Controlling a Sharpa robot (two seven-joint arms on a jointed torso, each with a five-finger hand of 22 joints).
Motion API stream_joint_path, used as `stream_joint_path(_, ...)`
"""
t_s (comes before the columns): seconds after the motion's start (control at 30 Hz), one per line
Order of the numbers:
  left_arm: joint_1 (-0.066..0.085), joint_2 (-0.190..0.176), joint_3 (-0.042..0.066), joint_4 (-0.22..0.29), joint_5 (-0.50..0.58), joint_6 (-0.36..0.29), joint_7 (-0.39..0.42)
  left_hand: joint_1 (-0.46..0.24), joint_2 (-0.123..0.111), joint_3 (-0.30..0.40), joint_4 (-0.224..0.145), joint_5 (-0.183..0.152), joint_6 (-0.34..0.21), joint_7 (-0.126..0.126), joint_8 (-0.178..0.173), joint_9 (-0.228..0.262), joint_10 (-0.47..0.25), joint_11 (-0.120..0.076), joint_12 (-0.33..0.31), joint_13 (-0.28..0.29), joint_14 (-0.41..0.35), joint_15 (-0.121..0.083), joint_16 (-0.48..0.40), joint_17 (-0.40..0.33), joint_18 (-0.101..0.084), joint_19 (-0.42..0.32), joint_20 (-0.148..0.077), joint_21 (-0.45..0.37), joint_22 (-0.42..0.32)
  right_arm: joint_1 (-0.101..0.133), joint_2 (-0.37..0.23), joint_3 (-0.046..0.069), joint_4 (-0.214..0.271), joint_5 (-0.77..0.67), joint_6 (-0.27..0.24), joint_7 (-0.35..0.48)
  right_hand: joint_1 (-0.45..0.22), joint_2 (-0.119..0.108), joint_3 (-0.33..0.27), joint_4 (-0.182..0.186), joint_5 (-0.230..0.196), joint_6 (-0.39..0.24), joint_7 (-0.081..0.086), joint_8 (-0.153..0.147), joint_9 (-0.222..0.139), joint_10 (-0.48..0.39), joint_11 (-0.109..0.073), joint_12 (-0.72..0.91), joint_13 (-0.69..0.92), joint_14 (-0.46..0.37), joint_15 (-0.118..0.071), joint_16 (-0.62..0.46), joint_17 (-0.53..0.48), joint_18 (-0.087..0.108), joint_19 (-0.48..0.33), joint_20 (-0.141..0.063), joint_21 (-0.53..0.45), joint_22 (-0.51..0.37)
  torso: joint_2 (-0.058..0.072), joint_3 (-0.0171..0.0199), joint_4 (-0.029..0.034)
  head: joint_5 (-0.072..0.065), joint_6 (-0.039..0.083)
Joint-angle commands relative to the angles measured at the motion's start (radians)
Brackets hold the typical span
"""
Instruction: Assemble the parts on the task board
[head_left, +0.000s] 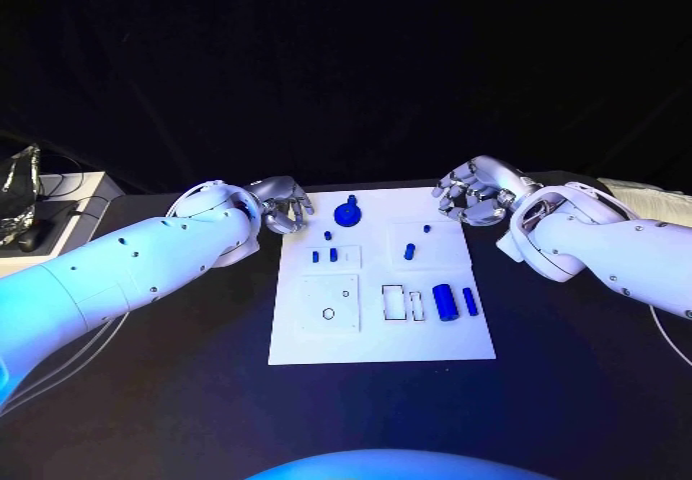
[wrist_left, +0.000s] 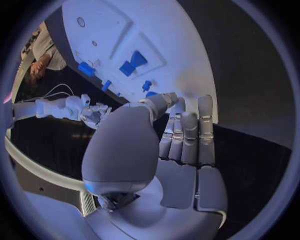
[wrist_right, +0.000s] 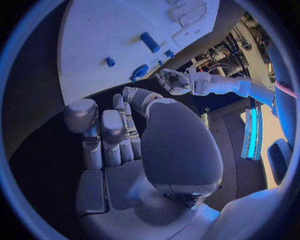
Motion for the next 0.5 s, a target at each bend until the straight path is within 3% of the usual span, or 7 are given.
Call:
stream_joint_path(0.03, 0.000, -0.023, 0.008, 0.002, 0.312, -0.102, 0.143, -0.006, 0.003, 0.001, 0.012, 0.000, 0.027, 0.015, 0.023, 0.006, -0.025, 0.018, -0.010, -0.009, -0.056, 0.015, -0.073, -0.074, 0.010, -0.029, 0.012, -0.039, -0.024, -0.002, 0.006, 0.000, -0.005, -0.240, 0.095, -0.090, -0.019, -0.002, 0.005, 0.003, -0.011, 0.009, 0.000, -0.006, 0.002, 0.008, 0.001, -0.009, -0.002, 0.034, 0.000, 0.044, 0.037, -0.024, 0.012, -0.001, 0.054, 0.041, -0.001, -0.0012, -0.0008, 0.004, 0.011)
stream_joint_path(0.17, -0.009, -0.066, 0.017, 0.020, 0.567, -0.070, 0.236, -0.028, 0.007, -0.024, 0.034, -0.001, 0.029, 0.016, 0.047, 0.013, -0.036, 0.020, -0.004, -0.015, -0.049, 0.020, -0.133, -0.108, 0.012, -0.028, 0.021, -0.088, -0.060, -0.005, 0.014, -0.002, -0.009, -0.343, 0.109, -0.143, -0.037, -0.012, 0.003, 0.010, -0.023, 0.013, -0.002, -0.008, 0.005, -0.003, 0.003, -0.027, -0.006, 0.036, 0.002, 0.080, 0.064, -0.029, 0.016, 0.001, 0.094, 0.072, -0.001, -0.0021, 0.0002, -0.006, 0.018)
stream_joint_path(0.27, -0.027, -0.101, 0.025, 0.041, 0.748, -0.033, 0.291, -0.041, 0.000, -0.052, 0.057, -0.002, 0.014, 0.018, 0.061, 0.016, -0.043, 0.023, -0.001, -0.024, -0.077, 0.027, -0.196, -0.136, 0.011, -0.038, 0.029, -0.162, -0.110, -0.007, 0.024, -0.003, -0.012, -0.400, 0.109, -0.179, -0.046, -0.016, 0.000, 0.015, -0.028, 0.014, -0.002, -0.010, 0.006, -0.018, 0.006, -0.040, -0.010, 0.033, 0.005, 0.087, 0.067, -0.029, 0.013, 0.003, 0.095, 0.076, -0.002, -0.0019, 0.0003, -0.012, 0.021)
stream_joint_path(0.37, -0.056, -0.138, 0.048, 0.075, 0.930, 0.010, 0.343, -0.041, -0.003, -0.079, 0.080, -0.001, -0.004, 0.021, 0.071, 0.016, -0.059, 0.030, -0.011, -0.040, -0.101, 0.038, -0.262, -0.163, 0.012, -0.039, 0.037, -0.238, -0.164, -0.010, 0.039, -0.006, -0.017, -0.447, 0.109, -0.217, -0.050, -0.020, -0.006, 0.015, -0.032, 0.011, -0.003, -0.014, 0.006, -0.049, 0.010, -0.049, -0.017, 0.031, 0.009, 0.103, 0.079, -0.030, 0.012, 0.007, 0.109, 0.088, -0.002, -0.0030, 0.0010, -0.023, 0.022)
stream_joint_path(0.5, -0.091, -0.172, 0.080, 0.114, 1.062, 0.036, 0.381, -0.033, -0.005, -0.101, 0.099, 0.000, -0.012, 0.020, 0.084, 0.016, -0.052, 0.033, -0.029, -0.063, -0.106, 0.041, -0.325, -0.187, 0.011, -0.024, 0.045, -0.309, -0.218, -0.014, 0.058, -0.009, -0.030, -0.472, 0.111, -0.239, -0.049, -0.019, -0.009, 0.014, -0.032, 0.008, -0.002, -0.017, 0.006, -0.058, 0.012, -0.048, -0.019, 0.035, 0.010, 0.123, 0.096, -0.034, 0.017, 0.008, 0.133, 0.105, -0.001, -0.0039, 0.0016, -0.032, 0.027)
